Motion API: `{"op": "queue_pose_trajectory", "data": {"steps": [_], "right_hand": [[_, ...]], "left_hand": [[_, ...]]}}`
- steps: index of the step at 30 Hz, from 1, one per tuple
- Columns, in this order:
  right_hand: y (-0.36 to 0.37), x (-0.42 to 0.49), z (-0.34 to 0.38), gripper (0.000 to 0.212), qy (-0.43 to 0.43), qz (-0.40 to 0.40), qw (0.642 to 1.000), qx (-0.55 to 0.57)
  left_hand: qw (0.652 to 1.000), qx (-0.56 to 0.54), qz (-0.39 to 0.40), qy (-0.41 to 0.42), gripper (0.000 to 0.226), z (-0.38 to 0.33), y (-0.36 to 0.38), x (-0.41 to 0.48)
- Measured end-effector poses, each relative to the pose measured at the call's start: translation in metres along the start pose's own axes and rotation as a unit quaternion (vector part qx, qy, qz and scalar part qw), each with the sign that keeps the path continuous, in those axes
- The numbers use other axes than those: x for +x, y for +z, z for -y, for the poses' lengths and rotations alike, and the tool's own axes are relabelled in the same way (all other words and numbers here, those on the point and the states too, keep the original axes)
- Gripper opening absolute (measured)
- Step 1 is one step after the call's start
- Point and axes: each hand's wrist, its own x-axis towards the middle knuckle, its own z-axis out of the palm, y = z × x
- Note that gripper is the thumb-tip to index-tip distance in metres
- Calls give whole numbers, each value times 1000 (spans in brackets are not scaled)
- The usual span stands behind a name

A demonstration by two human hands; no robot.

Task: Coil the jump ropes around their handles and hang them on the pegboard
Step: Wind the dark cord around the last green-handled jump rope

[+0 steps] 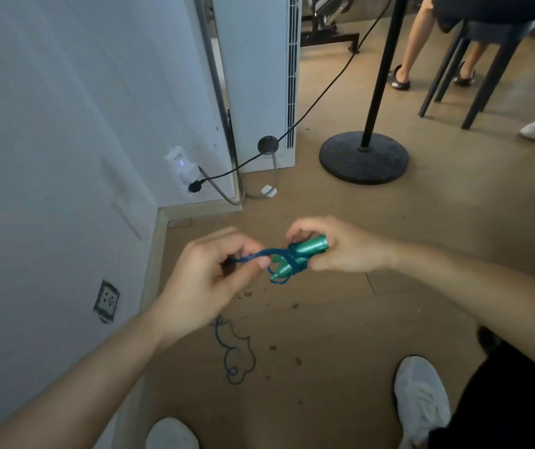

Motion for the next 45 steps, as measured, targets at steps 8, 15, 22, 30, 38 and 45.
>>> {"op": "queue_pose_trajectory", "data": {"steps": [8, 15, 22, 30, 38, 45], "right_hand": [[12, -7, 10, 25, -61, 18, 998, 0], [-2, -12, 16, 31, -8, 33, 965, 262], [-18, -11, 17, 35, 26, -30, 893, 448], [-20, -1, 11, 6, 72, -152, 811, 560], [-1, 6, -4, 19, 55, -262, 885, 382], [10, -1, -6, 22, 9, -114, 985, 131]], "left_hand": [[990, -60, -50, -113, 18, 18, 0, 9], [977, -118, 16, -178, 24, 47, -5, 11], [950, -181, 10, -253, 4, 67, -3, 4], [977, -61, 32, -201, 17, 62, 16, -6], [971, 188, 122, 84, 15, 11, 33, -15], [992, 97, 46, 64, 12, -2, 21, -2]]}}
